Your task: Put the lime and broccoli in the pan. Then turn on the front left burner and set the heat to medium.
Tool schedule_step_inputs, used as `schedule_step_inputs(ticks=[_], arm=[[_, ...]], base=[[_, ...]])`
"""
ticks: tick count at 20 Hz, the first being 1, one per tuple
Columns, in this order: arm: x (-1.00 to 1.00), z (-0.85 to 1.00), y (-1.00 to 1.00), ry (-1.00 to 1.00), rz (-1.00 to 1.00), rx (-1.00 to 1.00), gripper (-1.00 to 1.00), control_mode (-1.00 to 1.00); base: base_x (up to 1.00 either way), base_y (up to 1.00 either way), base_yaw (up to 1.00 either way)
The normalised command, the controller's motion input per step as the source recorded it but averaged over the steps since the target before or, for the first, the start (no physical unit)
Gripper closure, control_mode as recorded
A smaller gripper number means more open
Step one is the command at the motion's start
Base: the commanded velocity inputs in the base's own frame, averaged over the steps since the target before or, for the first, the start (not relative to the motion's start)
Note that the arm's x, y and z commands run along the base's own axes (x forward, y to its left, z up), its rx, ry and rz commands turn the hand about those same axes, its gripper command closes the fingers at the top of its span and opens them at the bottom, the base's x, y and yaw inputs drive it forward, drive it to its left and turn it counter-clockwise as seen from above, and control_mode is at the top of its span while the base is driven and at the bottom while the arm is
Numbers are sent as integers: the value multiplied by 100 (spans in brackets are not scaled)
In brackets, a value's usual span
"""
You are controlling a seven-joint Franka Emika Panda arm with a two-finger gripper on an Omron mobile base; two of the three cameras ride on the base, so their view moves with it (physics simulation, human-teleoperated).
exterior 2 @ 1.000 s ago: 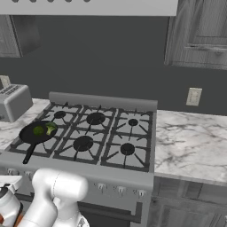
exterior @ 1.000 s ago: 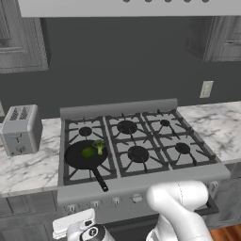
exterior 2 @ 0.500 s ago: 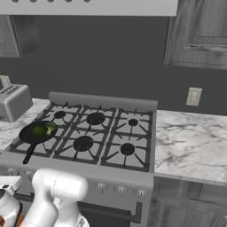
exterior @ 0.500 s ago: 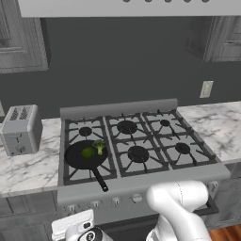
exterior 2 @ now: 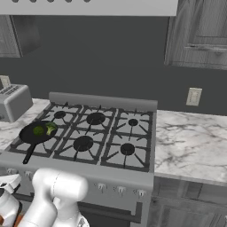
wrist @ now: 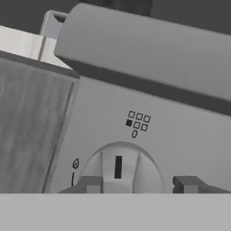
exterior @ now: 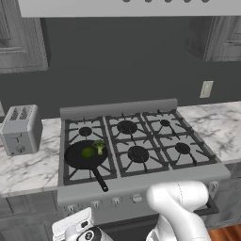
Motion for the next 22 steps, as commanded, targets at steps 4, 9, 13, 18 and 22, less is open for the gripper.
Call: schedule_step_inputs(ticks=[4, 9, 13, 18, 22], arm=[[15, 0, 0, 0, 0, -18, 100, -100], [12, 0, 0, 0, 0, -16, 100, -100], [12, 0, 0, 0, 0, -17, 100, -100], [10, 0, 0, 0, 0, -16, 100, -100], [8, 0, 0, 0, 0, -15, 100, -100]], base=[[0, 0, 0], [0, 0, 0], [0, 0, 0], [0, 0, 0], [0, 0, 0]])
